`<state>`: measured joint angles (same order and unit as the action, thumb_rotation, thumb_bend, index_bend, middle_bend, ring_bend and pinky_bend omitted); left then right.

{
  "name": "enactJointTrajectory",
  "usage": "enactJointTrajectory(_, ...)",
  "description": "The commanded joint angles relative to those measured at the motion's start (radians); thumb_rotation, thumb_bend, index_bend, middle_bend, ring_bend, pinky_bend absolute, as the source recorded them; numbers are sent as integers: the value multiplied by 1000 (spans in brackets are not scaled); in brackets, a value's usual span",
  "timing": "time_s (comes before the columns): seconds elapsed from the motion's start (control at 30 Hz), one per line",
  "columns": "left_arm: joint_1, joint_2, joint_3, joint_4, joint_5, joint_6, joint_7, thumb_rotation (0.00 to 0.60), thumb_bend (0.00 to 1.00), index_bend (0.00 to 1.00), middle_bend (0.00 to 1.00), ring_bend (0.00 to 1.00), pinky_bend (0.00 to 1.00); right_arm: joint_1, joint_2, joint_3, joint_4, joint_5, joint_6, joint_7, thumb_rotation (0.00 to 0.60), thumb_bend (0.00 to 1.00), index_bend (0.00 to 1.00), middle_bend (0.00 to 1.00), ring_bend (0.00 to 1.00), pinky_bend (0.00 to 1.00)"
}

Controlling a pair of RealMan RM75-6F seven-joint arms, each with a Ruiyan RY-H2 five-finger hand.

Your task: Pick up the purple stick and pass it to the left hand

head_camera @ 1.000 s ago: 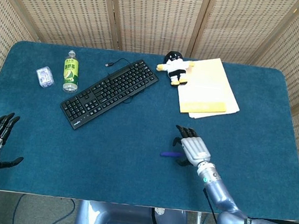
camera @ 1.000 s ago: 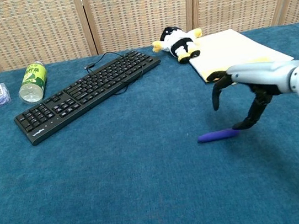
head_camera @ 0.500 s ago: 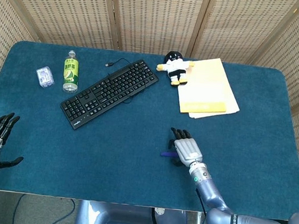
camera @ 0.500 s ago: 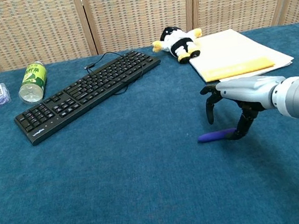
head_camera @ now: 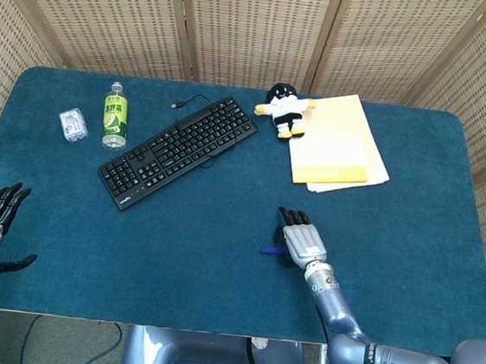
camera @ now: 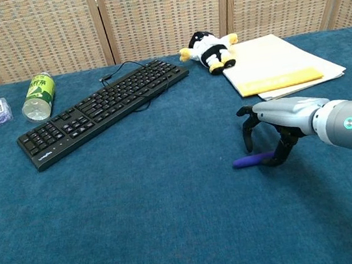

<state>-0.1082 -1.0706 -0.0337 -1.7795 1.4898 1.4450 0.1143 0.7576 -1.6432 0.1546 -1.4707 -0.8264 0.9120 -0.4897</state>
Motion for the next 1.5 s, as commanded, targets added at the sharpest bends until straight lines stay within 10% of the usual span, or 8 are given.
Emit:
enactJointTrajectory(0.03, 0, 0, 0, 0, -1, -1, 1, 600, 0, 0, 0, 0, 0, 1, -1, -2, 3, 3, 0, 0, 600, 492, 482, 0, 0, 0)
enactJointTrajectory(1.13, -7, -4, 1, -3, -10, -8, 11, 600, 0, 0, 0, 0, 0, -6, -6, 5, 12, -20, 5, 75, 600, 579, 595, 8, 0, 0)
enactJointTrajectory(1.5, -90, 14, -48, 27, -7, -82, 25, 600, 0, 0, 0, 0, 0, 32, 74, 165, -139, 157, -108, 242, 600, 607, 612, 31, 0, 0)
